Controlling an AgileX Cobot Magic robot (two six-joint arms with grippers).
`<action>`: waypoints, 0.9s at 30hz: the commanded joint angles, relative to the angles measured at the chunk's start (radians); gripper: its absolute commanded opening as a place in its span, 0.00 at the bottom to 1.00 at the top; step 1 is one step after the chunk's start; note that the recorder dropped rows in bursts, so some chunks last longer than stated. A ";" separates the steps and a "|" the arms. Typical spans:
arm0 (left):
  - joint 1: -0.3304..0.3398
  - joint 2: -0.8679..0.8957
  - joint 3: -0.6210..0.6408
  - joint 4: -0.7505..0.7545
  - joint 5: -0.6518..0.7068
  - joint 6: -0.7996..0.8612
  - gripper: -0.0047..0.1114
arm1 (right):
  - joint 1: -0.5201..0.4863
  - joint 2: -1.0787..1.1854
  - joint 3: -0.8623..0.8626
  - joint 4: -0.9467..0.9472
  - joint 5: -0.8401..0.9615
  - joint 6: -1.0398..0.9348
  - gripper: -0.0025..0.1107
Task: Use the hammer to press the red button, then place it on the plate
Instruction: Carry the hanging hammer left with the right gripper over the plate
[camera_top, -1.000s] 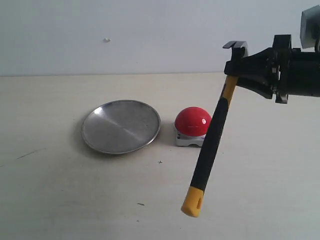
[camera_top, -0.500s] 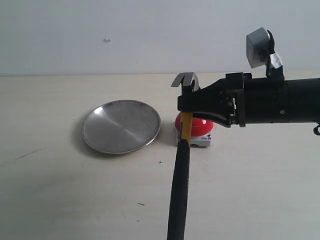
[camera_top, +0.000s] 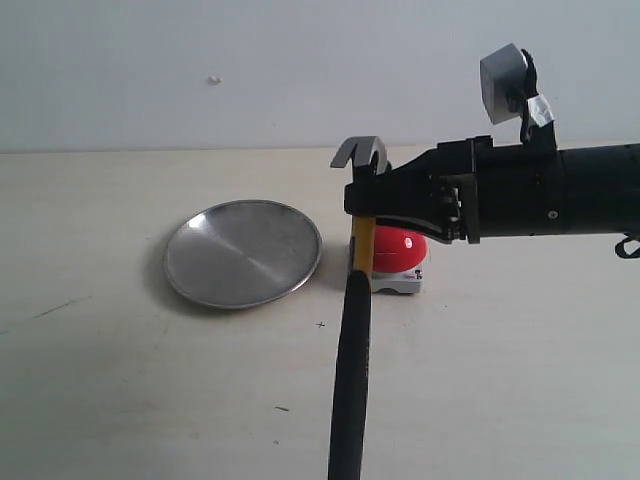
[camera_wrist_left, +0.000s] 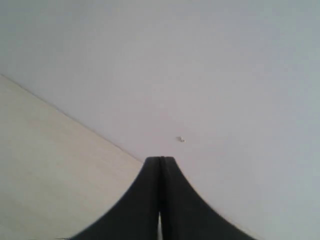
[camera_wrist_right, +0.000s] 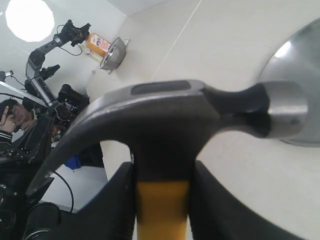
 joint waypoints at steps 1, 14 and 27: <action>0.001 -0.006 0.000 0.000 -0.027 -0.029 0.04 | 0.001 -0.020 -0.036 0.052 0.037 -0.010 0.02; -0.031 0.163 0.000 0.624 -0.418 -0.493 0.04 | 0.012 -0.016 -0.087 0.052 -0.043 0.004 0.02; -0.029 0.728 -0.201 1.046 -0.645 -0.697 0.11 | 0.223 -0.008 -0.233 0.052 -0.376 0.103 0.02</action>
